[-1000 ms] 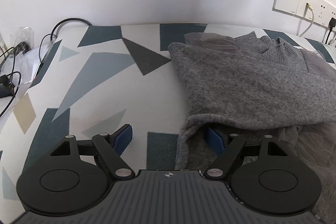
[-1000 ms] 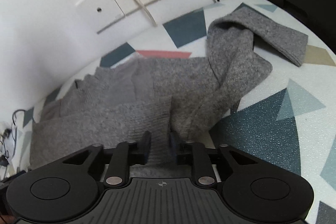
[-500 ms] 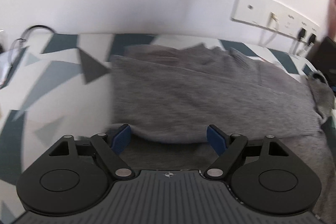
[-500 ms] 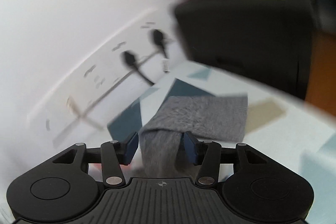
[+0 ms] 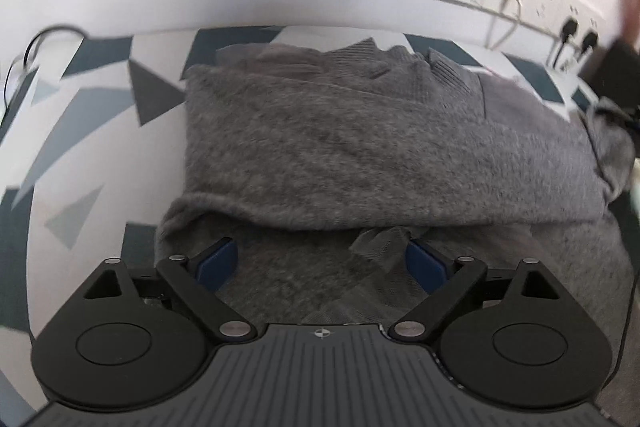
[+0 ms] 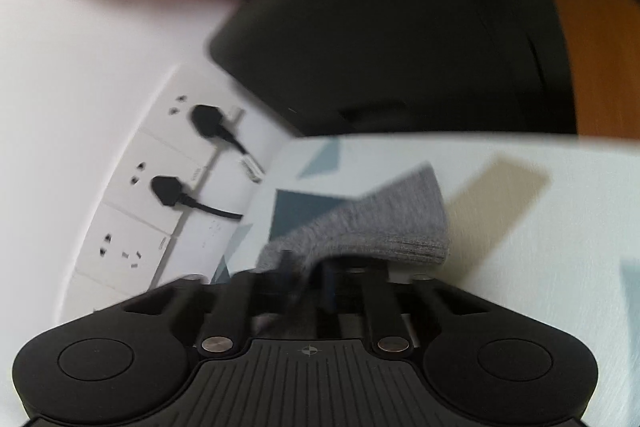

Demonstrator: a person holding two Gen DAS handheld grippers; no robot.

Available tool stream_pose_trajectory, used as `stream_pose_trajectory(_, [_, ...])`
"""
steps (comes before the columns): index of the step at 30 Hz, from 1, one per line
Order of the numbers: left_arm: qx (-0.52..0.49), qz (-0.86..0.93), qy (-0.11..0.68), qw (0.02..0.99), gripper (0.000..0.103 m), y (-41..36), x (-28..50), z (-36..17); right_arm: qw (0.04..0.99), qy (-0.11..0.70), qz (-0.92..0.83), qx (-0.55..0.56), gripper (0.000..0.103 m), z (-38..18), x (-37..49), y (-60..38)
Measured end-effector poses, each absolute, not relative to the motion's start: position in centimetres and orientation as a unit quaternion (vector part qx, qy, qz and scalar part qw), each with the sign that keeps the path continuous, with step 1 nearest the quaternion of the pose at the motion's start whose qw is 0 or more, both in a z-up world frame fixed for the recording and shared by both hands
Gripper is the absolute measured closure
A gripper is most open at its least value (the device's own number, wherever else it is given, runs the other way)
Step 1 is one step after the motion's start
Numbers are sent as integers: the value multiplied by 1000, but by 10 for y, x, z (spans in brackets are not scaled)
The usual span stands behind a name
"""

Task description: Fold clothes

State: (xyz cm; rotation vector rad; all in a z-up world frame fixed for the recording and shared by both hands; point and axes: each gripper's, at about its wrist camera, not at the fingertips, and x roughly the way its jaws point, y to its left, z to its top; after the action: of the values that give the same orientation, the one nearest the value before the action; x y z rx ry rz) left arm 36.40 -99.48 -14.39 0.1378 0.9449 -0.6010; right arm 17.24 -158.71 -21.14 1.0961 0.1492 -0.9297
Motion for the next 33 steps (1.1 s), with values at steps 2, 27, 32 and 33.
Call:
stream_pose_trajectory(2, [28,-289,459,840,10,-984,369,-142,777,59,-410,475,97,-199,170,-1586])
stream_pose_trajectory(27, [-240,-259,481,802,10,-850,409,-122,938,328,59,93,77,-173,348,-1247])
stream_pose_trajectory(32, [-270,-293,496,772,10,-879,423,-123,947,297,19,121,66,-150,311,-1261])
stream_pose_trajectory(33, [-260,-306,494,771,10,-893,425,-119,947,292,0,132,66,-147,302,-1272])
